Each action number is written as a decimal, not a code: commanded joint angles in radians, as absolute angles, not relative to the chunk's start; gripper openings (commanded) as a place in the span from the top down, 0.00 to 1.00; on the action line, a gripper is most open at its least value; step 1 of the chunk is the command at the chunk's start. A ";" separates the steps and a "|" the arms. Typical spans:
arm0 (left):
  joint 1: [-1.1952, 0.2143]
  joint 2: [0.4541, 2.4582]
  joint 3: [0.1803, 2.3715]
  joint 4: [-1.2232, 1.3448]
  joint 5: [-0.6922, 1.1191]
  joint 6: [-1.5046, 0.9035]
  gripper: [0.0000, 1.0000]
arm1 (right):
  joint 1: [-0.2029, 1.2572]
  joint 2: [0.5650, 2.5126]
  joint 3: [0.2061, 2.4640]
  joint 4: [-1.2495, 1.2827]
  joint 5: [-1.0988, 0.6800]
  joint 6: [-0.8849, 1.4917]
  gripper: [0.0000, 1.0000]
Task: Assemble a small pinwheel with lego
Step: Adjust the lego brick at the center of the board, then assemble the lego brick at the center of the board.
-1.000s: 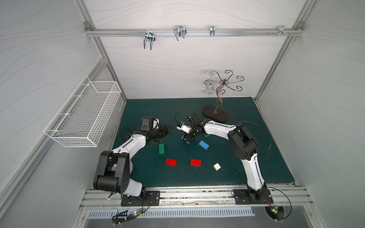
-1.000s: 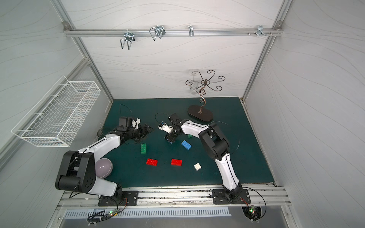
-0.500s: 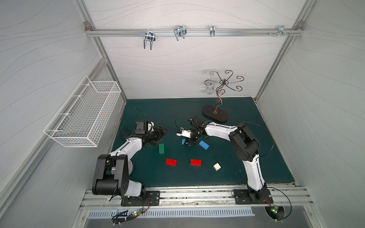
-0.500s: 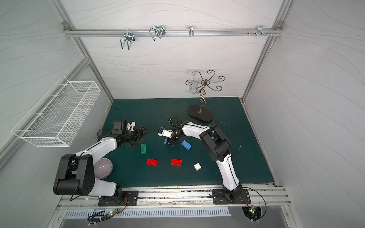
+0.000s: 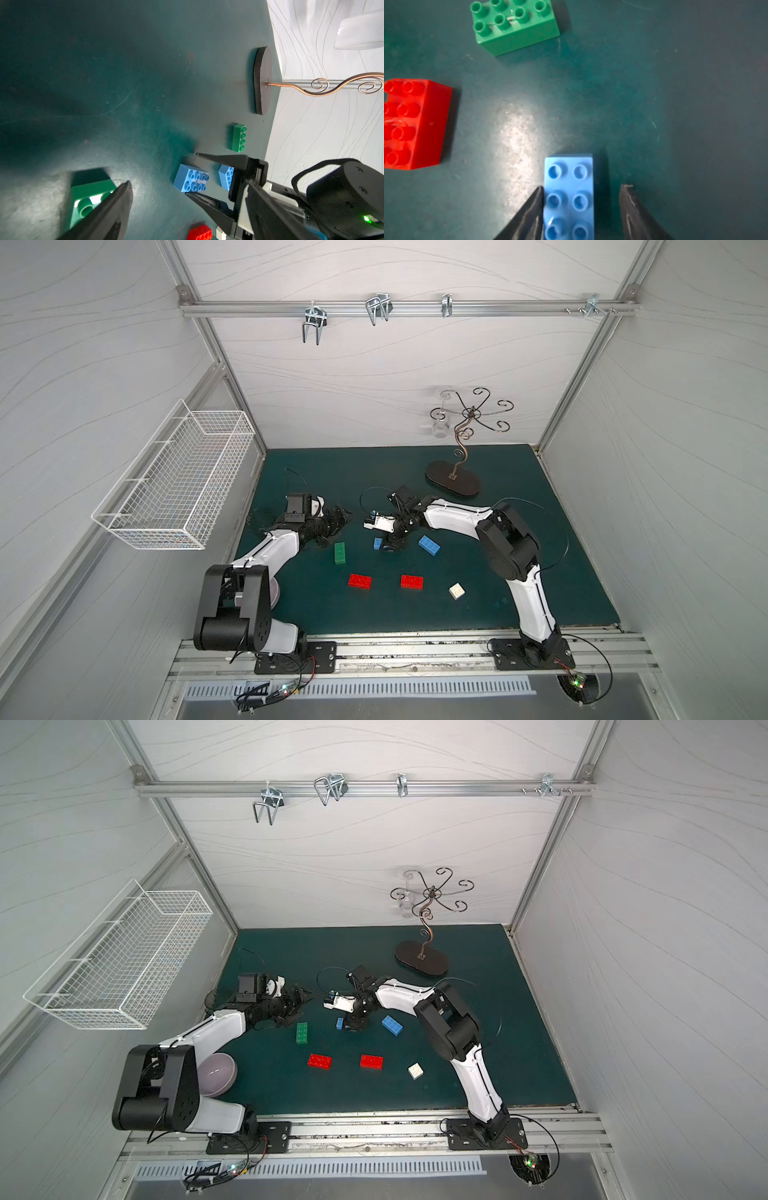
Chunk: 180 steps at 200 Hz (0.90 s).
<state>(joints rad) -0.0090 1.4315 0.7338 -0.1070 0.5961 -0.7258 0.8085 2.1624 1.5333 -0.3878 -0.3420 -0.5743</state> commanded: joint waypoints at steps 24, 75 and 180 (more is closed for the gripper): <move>-0.039 1.416 0.741 -0.096 0.607 -0.750 0.09 | 0.733 2.007 1.452 -0.383 -0.378 -0.446 0.38; -0.171 1.445 0.732 -0.024 0.576 -0.836 0.09 | 0.604 1.792 1.209 -0.354 -0.355 -0.385 0.37; -0.279 1.572 0.727 0.104 0.543 -0.915 0.08 | 0.596 1.827 1.182 -0.521 -0.228 -0.395 0.36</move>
<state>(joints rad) -0.2737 1.5620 0.7261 0.0364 0.5629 -0.9054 0.5896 1.8183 1.1748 -0.4381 -0.2474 -0.3931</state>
